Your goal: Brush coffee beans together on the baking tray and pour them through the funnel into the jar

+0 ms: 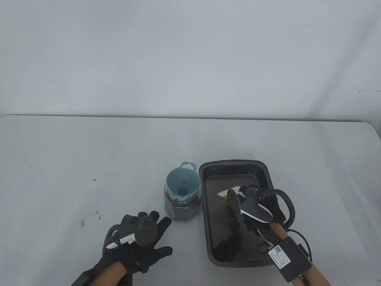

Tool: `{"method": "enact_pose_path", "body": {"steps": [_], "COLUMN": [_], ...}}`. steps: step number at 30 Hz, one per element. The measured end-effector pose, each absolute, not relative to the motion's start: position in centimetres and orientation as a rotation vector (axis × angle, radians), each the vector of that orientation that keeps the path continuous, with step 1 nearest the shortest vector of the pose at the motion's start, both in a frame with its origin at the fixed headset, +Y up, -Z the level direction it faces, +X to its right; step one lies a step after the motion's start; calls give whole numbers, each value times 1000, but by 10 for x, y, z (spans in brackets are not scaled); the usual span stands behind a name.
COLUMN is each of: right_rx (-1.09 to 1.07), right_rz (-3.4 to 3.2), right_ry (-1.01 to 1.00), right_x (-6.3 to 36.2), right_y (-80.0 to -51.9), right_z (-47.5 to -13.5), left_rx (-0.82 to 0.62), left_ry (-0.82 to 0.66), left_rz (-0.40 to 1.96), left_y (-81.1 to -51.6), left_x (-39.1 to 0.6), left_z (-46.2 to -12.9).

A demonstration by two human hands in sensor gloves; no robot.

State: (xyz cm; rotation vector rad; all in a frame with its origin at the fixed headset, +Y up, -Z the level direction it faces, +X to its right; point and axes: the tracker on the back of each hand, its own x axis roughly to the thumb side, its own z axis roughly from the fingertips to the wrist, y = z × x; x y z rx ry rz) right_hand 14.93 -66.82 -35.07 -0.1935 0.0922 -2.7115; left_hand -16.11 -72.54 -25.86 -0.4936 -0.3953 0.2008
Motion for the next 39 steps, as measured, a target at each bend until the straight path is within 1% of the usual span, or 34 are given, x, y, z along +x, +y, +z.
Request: {"method": "enact_pose_path", "body": {"steps": [3, 6, 10, 12, 14, 17, 22, 39], "right_rx": [-165, -148, -142, -152, -153, -185, -205, -384], "right_rz": [-2677, -2650, -2616, -2599, -2608, -2640, -2702, -2577], "right_ry": [165, 166, 88, 8, -20, -84, -192, -335], "right_x": [146, 141, 136, 135, 136, 139, 145, 140], "right_y": [-686, -699, -713, -722, -727, -726, -716, -709], "right_z": [-366, -376, -383, -383, -381, -377, -362, -298], "left_rx": [-500, -502, -498, -499, -498, -502, -500, -507], "left_ry": [-392, -389, -386, -387, -388, -389, -389, -380], "left_rz": [201, 203, 207, 208, 208, 210, 210, 213], "left_y": [-726, -725, -725, -725, -725, -725, -725, -725], "left_x": [-161, -162, -162, -162, -163, -163, -163, -163], "left_z": [-259, -259, -259, -259, -259, -259, -260, -259]}}
